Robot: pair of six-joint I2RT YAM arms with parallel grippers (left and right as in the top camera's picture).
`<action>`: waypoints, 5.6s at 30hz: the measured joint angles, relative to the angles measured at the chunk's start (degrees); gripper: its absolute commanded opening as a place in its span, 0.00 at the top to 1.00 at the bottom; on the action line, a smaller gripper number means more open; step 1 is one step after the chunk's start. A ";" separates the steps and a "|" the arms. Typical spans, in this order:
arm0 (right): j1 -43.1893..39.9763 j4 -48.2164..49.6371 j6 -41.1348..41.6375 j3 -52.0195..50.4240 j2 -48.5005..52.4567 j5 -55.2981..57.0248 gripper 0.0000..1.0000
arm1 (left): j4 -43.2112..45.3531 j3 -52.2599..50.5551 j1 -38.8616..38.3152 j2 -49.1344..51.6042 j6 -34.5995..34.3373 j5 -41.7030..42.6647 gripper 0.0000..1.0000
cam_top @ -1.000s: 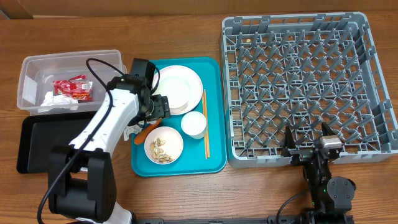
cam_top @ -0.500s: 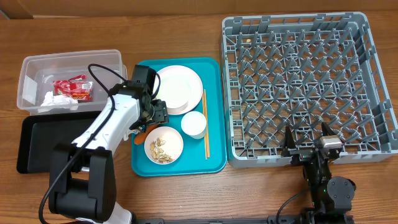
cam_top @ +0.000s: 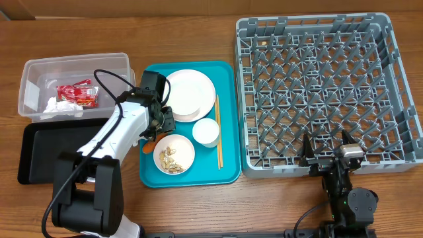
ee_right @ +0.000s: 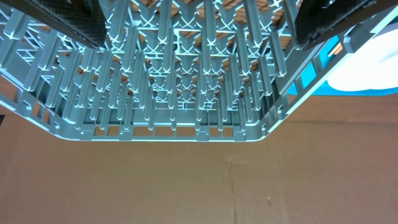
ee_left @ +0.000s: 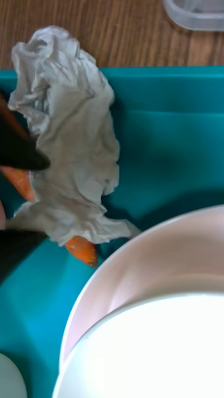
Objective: Sort waste into correct bins and load items into the dishwasher
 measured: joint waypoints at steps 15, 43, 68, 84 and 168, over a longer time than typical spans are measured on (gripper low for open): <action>0.00 0.02 -0.02 0.00 0.00 -0.02 0.00 | -7.34 4.20 0.00 0.15 0.59 -0.24 0.96; 0.00 0.00 0.00 0.00 0.00 -0.02 0.00 | -20.94 32.68 11.74 0.20 0.17 -5.81 0.96; 0.00 0.00 0.00 0.00 0.00 0.00 0.00 | -14.71 32.54 22.99 0.20 -3.69 -0.11 0.96; 0.00 0.00 -0.02 0.00 0.00 0.00 0.00 | -14.91 32.20 22.25 8.48 -5.84 3.08 0.87; 0.00 0.02 -0.02 0.00 0.00 0.00 0.00 | -53.31 40.57 -27.23 -1.95 -11.63 -2.60 0.96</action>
